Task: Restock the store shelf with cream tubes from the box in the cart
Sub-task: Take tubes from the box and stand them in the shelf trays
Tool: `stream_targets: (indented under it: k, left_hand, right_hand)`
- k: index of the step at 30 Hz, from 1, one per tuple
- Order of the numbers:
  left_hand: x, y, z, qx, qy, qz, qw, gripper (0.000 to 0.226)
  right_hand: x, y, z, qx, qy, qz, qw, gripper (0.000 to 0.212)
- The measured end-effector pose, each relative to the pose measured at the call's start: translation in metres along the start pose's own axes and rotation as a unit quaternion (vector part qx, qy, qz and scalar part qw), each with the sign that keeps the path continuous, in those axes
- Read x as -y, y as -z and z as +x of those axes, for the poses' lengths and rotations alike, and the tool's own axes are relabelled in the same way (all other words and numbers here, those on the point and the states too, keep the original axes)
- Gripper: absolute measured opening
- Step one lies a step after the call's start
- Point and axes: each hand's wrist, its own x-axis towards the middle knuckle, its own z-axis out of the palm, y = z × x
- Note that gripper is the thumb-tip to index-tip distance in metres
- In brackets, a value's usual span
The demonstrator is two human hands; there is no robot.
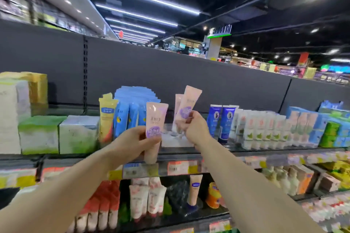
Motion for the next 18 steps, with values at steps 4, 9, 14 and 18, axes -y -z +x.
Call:
stream_targets:
  k: [4,9,14,18]
  left_hand:
    - [0.001,-0.004,0.004,-0.048,0.02,-0.026,0.998,0.016]
    - [0.001,-0.009,0.001,-0.086,0.031,-0.015,0.996,0.017]
    - [0.005,-0.009,-0.003,-0.11,0.044,0.008,0.993,0.021]
    - [0.007,-0.008,-0.001,-0.092,0.046,-0.025,0.994,0.017]
  right_hand:
    - [-0.008,-0.014,0.041,0.0,0.018,-0.023,1.0,0.014]
    - [-0.012,-0.03,0.053,0.004,0.038,-0.018,0.999,0.019]
    - [-0.012,-0.054,0.06,0.033,0.014,0.07,0.997,0.014]
    - [-0.017,-0.074,0.075,0.064,-0.035,0.069,0.995,0.024]
